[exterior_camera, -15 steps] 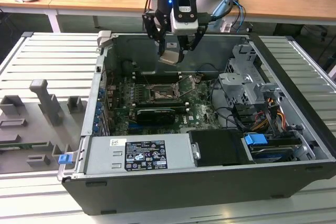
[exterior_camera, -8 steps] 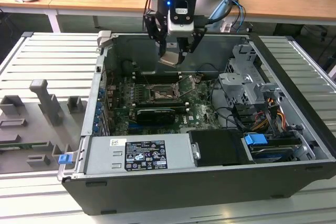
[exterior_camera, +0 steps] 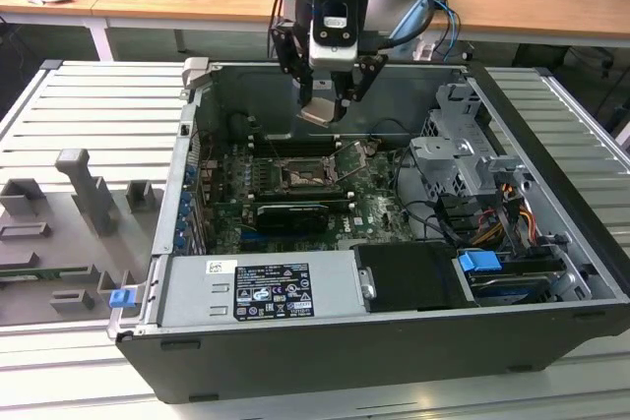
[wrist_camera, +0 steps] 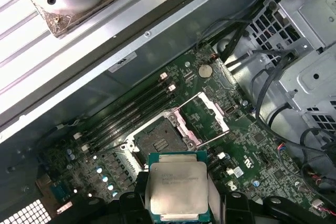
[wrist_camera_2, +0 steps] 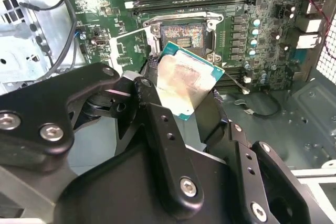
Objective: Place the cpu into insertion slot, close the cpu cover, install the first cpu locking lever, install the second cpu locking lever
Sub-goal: 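Place the cpu into insertion slot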
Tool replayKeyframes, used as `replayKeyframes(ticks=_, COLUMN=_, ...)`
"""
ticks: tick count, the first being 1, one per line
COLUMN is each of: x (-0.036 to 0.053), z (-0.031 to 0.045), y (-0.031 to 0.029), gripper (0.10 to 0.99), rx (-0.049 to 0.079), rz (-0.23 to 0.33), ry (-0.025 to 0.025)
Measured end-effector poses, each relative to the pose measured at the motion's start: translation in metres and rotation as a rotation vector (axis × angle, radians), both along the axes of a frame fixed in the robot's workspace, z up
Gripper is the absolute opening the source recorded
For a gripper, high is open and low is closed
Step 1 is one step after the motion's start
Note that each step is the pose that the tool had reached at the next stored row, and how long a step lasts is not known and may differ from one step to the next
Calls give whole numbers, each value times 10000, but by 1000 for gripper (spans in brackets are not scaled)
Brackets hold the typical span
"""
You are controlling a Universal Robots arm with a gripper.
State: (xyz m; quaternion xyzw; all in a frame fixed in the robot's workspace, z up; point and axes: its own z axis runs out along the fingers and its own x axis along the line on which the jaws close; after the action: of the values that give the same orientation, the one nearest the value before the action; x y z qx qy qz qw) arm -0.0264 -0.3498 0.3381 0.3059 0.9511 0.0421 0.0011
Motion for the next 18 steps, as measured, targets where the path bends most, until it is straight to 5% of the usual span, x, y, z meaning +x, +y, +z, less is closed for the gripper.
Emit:
replayKeyframes(ticks=12, x=0, z=-14, y=0, gripper=529, rx=0, rz=-1707, ry=0)
replayKeyframes(ticks=18, x=-13, z=-28, y=0, gripper=529, rx=1, rz=-1944, ry=-1)
